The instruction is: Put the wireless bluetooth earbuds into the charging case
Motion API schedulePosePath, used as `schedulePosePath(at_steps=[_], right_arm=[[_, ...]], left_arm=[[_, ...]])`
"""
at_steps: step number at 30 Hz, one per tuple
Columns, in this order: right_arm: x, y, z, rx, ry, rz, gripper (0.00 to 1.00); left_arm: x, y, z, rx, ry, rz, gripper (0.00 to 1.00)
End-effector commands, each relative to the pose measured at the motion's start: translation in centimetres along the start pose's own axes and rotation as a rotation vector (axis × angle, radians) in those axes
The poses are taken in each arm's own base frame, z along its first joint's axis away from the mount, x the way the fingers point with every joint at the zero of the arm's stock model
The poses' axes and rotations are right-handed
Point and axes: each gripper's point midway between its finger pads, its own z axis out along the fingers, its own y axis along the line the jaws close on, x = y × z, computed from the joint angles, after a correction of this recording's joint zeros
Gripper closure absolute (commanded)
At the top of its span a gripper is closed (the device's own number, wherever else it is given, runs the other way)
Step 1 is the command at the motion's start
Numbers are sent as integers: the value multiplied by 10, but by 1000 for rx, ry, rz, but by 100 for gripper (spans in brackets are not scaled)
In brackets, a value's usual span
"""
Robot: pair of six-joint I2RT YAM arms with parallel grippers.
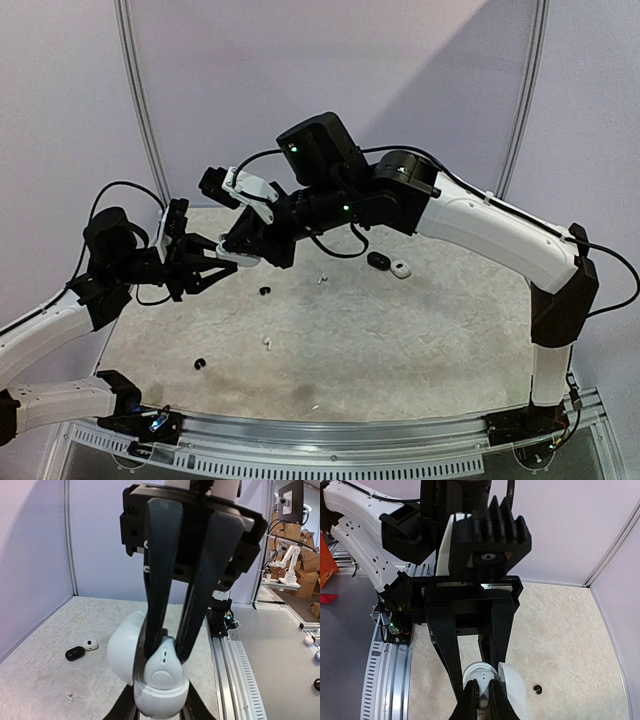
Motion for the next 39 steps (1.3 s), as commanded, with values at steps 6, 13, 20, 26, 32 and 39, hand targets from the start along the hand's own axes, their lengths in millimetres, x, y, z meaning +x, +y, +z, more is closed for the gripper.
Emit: schedulePosePath(at_steps=[6, 13, 20, 26, 32, 39], right_arm=[[-8, -8, -18, 20, -21, -4, 100], [-18, -10, -26, 40, -53, -30, 100], [-33, -11, -38, 52, -116, -45, 100], [-28, -4, -31, 19, -110, -40, 100], [-35, 3, -32, 5, -133, -52, 100], [-54, -20, -41, 167, -179, 61, 100]], left_arm=[[-1, -13, 1, 50, -10, 46, 100], [1, -13, 0, 50, -2, 47, 100], [3, -13, 0, 49, 2, 50, 100], [2, -13, 0, 50, 0, 52, 100], [2, -11, 0, 30, -16, 85, 100], [-3, 18, -6, -169, -46, 125, 100]])
